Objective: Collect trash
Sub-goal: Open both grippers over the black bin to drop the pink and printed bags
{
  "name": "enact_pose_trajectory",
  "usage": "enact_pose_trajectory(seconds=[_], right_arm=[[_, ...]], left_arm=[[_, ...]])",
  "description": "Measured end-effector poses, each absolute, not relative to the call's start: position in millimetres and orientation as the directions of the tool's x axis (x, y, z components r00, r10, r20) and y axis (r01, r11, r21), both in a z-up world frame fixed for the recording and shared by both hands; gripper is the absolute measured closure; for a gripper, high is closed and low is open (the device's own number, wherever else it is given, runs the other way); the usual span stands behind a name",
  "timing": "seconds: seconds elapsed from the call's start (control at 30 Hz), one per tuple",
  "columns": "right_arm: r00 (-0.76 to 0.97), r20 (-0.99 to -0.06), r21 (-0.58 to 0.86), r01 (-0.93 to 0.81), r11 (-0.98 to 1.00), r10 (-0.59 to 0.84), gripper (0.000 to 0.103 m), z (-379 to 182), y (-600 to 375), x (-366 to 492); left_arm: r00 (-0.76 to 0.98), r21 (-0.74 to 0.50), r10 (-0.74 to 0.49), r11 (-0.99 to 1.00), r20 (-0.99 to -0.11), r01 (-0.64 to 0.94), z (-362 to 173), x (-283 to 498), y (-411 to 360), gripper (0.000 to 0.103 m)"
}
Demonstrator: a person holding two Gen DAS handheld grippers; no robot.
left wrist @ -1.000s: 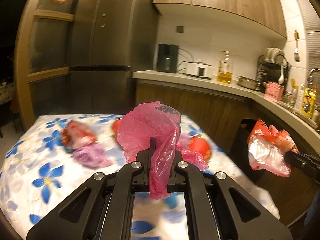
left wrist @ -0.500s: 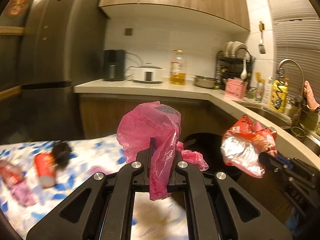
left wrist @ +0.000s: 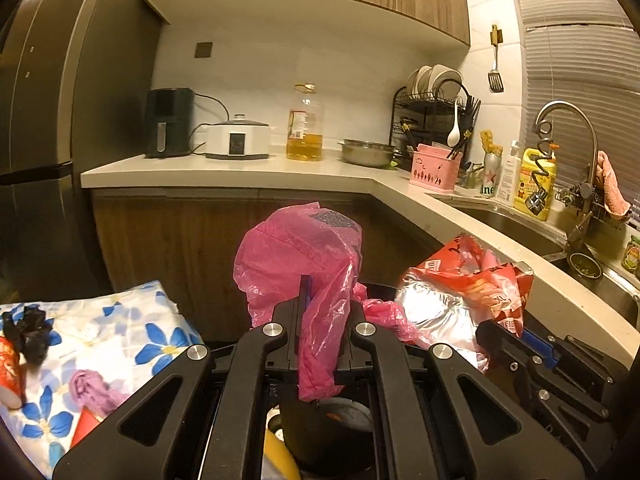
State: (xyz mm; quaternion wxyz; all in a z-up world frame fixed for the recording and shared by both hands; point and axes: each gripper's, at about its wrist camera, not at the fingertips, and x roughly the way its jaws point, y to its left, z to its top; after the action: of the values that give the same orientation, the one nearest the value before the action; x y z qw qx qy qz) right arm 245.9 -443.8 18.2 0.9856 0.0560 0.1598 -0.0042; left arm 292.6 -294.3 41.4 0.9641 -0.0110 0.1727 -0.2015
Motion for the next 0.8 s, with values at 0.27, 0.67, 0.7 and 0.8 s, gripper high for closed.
enact_pose_trajectory(seconds=[0.27, 0.67, 0.7, 0.8], right_arm=[[0.939, -0.342, 0.116, 0.025, 0.993, 0.016, 0.089, 8.4, -452.2, 267.3], [0.925, -0.379, 0.135, 0.039, 0.99, 0.016, 0.071, 0.5, -460.2, 285.0], [0.924, -0.382, 0.14, 0.043, 0.989, 0.014, 0.067, -0.5, -461.1, 285.2], [0.924, -0.382, 0.142, 0.052, 0.988, 0.006, 0.064, -2.4, -462.9, 283.2]], left_arm=[[0.841, -0.096, -0.413, 0.908, -0.349, 0.407, 28.1, 310.5, -305.5, 0.097], [0.821, -0.107, -0.422, 0.904, -0.384, 0.415, 15.1, 322.6, -307.5, 0.067], [0.815, -0.12, -0.432, 0.899, -0.386, 0.42, 14.7, 323.4, -305.8, 0.064], [0.821, -0.107, -0.42, 0.905, -0.386, 0.412, 14.2, 323.4, -304.5, 0.056]])
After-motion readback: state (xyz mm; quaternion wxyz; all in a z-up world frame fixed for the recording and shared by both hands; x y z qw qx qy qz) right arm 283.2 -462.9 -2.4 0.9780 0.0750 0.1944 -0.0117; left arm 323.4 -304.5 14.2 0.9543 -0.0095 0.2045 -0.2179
